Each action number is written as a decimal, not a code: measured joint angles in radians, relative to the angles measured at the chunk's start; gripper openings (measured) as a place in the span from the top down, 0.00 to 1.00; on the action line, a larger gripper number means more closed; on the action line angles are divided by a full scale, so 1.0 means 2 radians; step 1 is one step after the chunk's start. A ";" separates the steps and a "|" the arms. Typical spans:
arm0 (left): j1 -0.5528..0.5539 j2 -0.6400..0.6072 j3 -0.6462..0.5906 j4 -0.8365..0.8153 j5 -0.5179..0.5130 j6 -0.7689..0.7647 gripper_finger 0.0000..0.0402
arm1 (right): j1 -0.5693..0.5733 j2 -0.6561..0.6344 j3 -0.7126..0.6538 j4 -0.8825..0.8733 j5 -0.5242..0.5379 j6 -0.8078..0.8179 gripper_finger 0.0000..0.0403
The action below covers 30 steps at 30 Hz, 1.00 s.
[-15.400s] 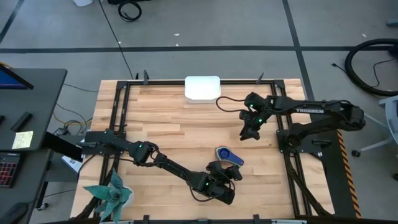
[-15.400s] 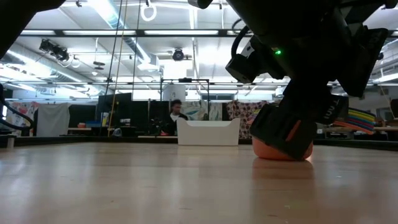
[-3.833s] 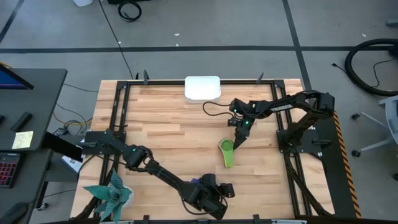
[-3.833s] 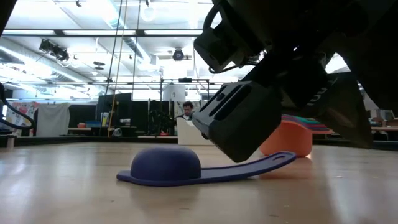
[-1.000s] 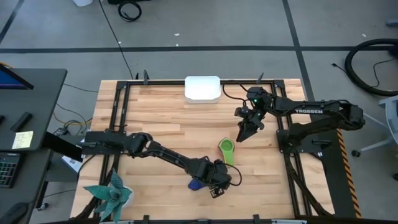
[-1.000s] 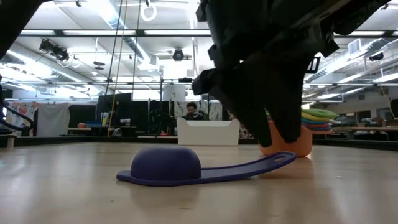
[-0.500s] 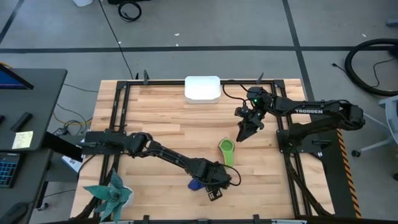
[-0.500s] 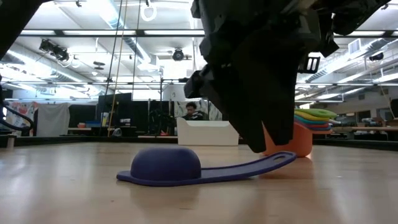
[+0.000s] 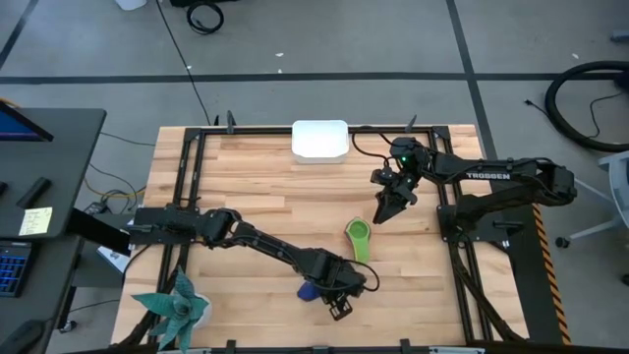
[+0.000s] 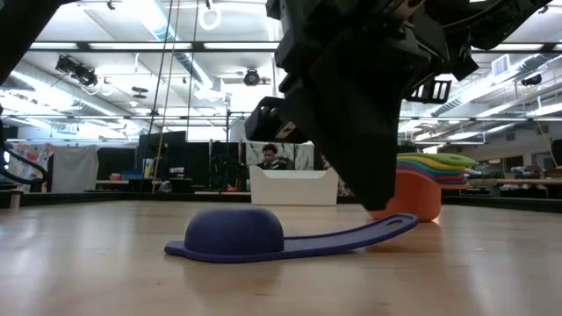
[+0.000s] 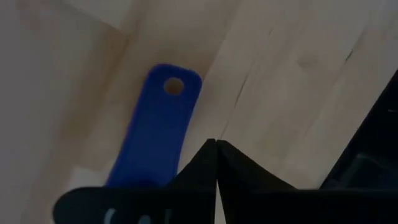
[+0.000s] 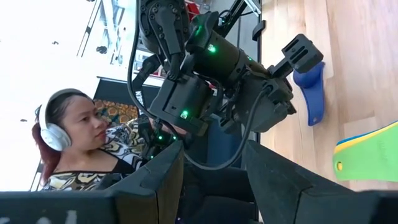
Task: Nest measuring cups in basket
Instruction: Stack the dark blue measuring cup on top of the green measuring cup
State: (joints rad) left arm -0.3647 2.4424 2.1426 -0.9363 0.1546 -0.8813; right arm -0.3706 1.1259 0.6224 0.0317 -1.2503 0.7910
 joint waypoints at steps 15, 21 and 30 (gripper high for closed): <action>0.015 0.000 0.000 0.026 -0.034 0.067 0.73 | 0.000 0.000 0.000 0.029 0.000 0.000 0.56; 0.016 0.000 0.000 0.029 -0.036 0.069 0.58 | 0.000 0.000 0.000 0.029 0.000 0.000 0.56; 0.014 0.000 0.000 0.028 -0.042 0.112 0.48 | 0.000 0.000 0.000 0.029 0.018 -0.004 0.56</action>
State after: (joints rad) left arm -0.3370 2.4420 2.1426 -0.8803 0.0713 -0.6578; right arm -0.3702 1.1259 0.6224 0.0898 -1.2143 0.7827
